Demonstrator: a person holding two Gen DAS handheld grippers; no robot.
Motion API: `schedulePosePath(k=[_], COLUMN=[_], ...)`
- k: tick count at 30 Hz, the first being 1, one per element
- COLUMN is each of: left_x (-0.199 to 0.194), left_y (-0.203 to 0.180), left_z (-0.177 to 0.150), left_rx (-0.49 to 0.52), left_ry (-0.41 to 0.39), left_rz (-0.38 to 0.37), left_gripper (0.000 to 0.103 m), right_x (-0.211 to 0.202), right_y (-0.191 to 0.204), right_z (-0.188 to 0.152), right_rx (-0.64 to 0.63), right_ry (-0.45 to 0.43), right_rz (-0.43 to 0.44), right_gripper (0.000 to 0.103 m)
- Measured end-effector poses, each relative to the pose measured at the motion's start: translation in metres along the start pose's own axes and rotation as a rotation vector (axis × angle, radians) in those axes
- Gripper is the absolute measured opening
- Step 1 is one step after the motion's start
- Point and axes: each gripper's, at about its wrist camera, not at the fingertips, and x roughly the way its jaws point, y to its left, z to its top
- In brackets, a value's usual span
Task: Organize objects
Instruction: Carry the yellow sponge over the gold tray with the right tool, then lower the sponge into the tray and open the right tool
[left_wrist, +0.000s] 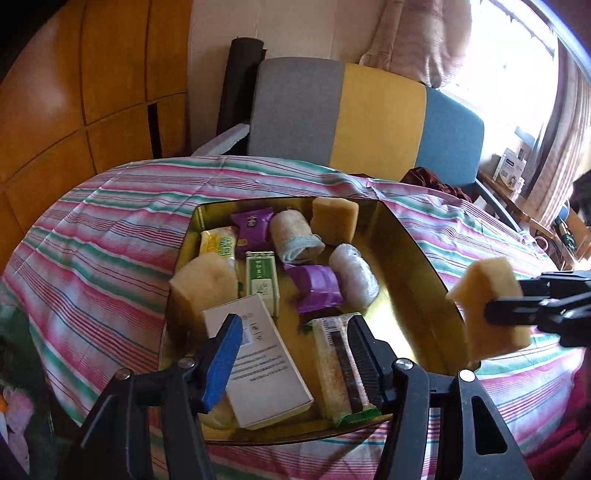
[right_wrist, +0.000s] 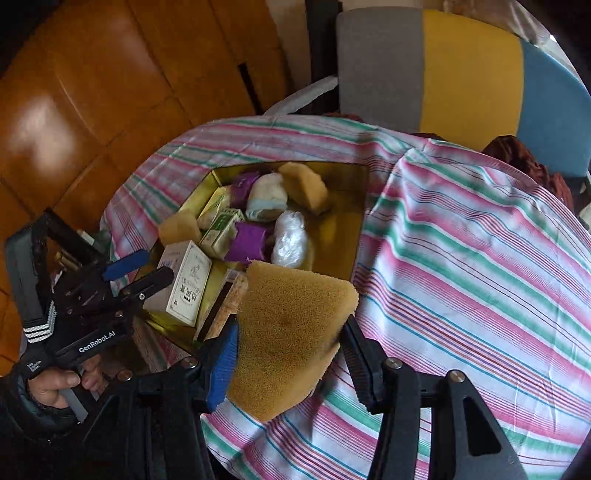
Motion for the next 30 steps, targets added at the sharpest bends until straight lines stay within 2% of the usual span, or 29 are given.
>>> schedulePosePath(k=[4, 8, 10, 17, 23, 26, 30], left_x=[-0.002, -0.002, -0.001, 0.002, 0.005, 0.004, 0.002], left_y=[0.014, 0.025, 0.029, 0.032, 0.03, 0.029, 0.027], left_z=[-0.002, -0.005, -0.006, -0.008, -0.009, -0.009, -0.008], left_rx=[-0.024, -0.045, -0.054, -0.062, -0.061, -0.063, -0.06], left_ry=[-0.002, 0.001, 0.004, 0.01, 0.014, 0.01, -0.003], left_rz=[0.018, 0.03, 0.035, 0.045, 0.05, 0.054, 0.07], left_gripper=[0.063, 0.065, 0.066, 0.075, 0.08, 0.086, 0.095], right_x=[0.034, 0.068, 0.079, 0.08, 0.055, 0.044, 0.053], right_y=[0.018, 0.029, 0.028, 0.021, 0.014, 0.013, 0.021], right_z=[0.01, 0.012, 0.011, 0.004, -0.005, -0.012, -0.015], right_rx=[-0.067, -0.124, -0.127, -0.082, -0.036, -0.014, -0.027], right_ry=[0.095, 0.189, 0.209, 0.174, 0.079, 0.038, 0.047], right_rz=[-0.03, -0.119, -0.142, -0.133, -0.134, -0.094, -0.093], right_gripper=[0.054, 0.057, 0.058, 0.063, 0.064, 0.064, 0.064])
